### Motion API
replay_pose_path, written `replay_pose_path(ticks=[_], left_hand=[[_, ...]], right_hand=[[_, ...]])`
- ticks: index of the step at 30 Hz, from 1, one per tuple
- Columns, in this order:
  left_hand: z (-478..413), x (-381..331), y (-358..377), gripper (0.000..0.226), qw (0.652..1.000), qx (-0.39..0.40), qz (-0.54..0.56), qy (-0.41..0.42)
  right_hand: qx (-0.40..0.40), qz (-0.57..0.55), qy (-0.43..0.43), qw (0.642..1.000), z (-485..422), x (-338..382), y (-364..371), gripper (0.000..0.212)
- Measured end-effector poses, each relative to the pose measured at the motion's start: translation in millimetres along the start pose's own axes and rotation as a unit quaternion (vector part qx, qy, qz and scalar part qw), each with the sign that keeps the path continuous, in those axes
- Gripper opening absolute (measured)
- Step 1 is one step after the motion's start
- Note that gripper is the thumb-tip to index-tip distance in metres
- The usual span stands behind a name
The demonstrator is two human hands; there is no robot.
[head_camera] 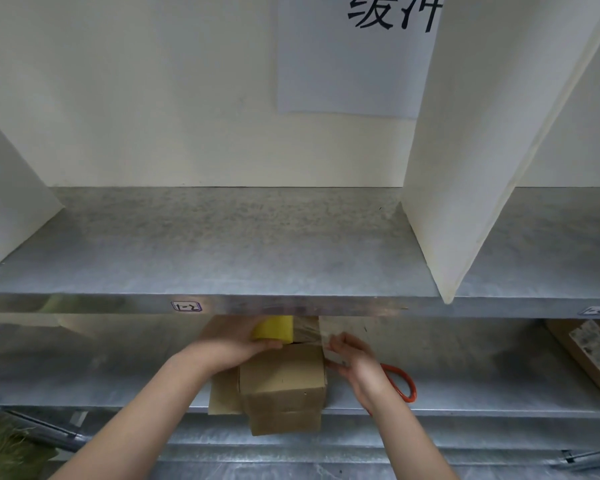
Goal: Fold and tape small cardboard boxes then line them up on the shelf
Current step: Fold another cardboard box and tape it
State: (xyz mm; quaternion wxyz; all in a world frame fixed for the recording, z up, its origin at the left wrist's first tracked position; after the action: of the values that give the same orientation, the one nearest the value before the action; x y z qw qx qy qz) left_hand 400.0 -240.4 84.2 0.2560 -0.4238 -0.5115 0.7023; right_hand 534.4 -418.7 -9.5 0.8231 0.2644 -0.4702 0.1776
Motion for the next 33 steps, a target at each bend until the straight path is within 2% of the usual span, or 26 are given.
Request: replay_pose_path(ticks=[3, 7, 10, 15, 18, 21, 23, 25, 28, 30, 31, 33], left_hand=[[0.5, -3.8, 0.7, 0.048, 0.997, 0.028, 0.066, -0.034], [-3.9, -5.6, 2.5, 0.05, 0.996, 0.029, 0.043, -0.072], [-7.3, -9.0, 9.7, 0.062, 0.997, 0.027, 0.017, -0.069], [-12.9, -4.8, 18.5, 0.062, 0.996, 0.042, -0.001, -0.085], [-14.5, -5.4, 23.7, 0.056, 0.996, 0.047, 0.014, -0.079], [-18.1, -13.9, 31.0, 0.047, 0.997, 0.051, 0.014, -0.053], [-19.6, -16.7, 33.8, 0.045, 0.997, 0.059, 0.021, -0.047], [-20.4, -14.6, 35.7, 0.043, 0.995, 0.072, 0.046, -0.055], [-21.7, -12.1, 35.5, 0.043, 0.991, 0.074, 0.091, -0.058], [-23.5, -12.1, 34.7, 0.048, 0.99, 0.068, 0.107, -0.054], [-23.7, -12.7, 34.5, 0.051, 0.99, 0.064, 0.11, -0.053], [-22.9, -13.6, 33.9, 0.056, 0.991, 0.06, 0.106, -0.053]], right_hand=[[-0.027, 0.003, 0.006, 1.0, -5.1, -1.6, -0.4, 0.028], [-0.066, 0.001, 0.04, 0.997, -8.4, -15.7, -2.8, 0.027], [-0.091, -0.027, 0.08, 0.992, -9.8, -28.6, -5.2, 0.021], [-0.076, -0.086, 0.107, 0.988, -11.1, -39.3, -15.0, 0.01], [-0.075, -0.026, 0.109, 0.991, -8.0, -47.0, -19.4, 0.008], [-0.094, 0.062, 0.124, 0.986, -7.7, -63.2, -17.1, 0.023], [-0.092, 0.078, 0.126, 0.985, -9.6, -71.1, -10.9, 0.039], [-0.083, 0.069, 0.128, 0.986, -12.6, -74.6, -4.9, 0.04], [-0.078, 0.106, 0.106, 0.986, -19.0, -72.9, -1.7, 0.032], [-0.133, 0.171, 0.069, 0.974, -21.3, -69.9, -10.5, 0.04], [-0.171, 0.201, 0.032, 0.964, -19.2, -65.8, -16.5, 0.045], [-0.198, 0.227, -0.067, 0.951, -9.2, -55.2, -18.2, 0.037]])
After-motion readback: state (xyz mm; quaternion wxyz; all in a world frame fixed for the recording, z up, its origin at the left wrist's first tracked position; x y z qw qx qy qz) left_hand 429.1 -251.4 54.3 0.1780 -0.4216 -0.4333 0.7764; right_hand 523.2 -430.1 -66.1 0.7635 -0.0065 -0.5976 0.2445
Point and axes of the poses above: each hand's wrist, its own z-axis away from the middle knuckle, its own y-axis out of the palm, x = y × z, the point moved 6 cm from there along -z, towards the middle knuckle, and after that the axes turned 8 degrees about -x, right-handed, at the moved point
